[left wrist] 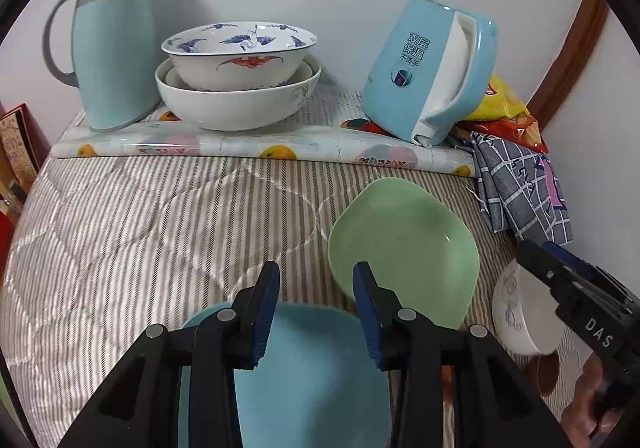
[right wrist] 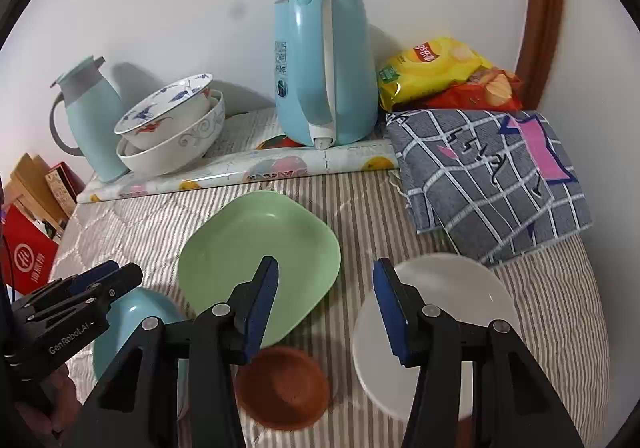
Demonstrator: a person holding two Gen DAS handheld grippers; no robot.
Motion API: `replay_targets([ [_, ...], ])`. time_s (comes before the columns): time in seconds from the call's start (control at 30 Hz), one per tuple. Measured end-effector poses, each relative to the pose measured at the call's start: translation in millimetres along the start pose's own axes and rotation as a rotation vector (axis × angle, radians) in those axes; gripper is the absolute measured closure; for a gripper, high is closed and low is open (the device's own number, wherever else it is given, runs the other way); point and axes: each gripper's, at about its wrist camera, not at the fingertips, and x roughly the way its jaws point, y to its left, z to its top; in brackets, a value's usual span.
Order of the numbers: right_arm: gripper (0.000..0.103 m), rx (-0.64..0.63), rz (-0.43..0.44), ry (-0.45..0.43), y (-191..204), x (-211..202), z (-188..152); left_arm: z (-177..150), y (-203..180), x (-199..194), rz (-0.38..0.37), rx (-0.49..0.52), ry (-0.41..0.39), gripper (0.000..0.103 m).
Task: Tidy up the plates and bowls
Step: 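Move both tools to the rim of the green square plate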
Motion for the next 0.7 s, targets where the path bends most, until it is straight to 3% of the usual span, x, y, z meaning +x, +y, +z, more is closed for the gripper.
replay_targets([
  [0.13,0.06,-0.013,-0.002,0.011,1,15,7,7,-2,13,-0.006,0.003,0.009,0.067],
  [0.47,0.063,-0.063,-0.001,0.073,11,53,14,16,-6,46,-0.034,-0.006,0.071,0.067],
  [0.7,0.064,-0.097,-0.051,0.099,16,70,18,18,-11,67,-0.017,-0.001,0.115,0.067],
])
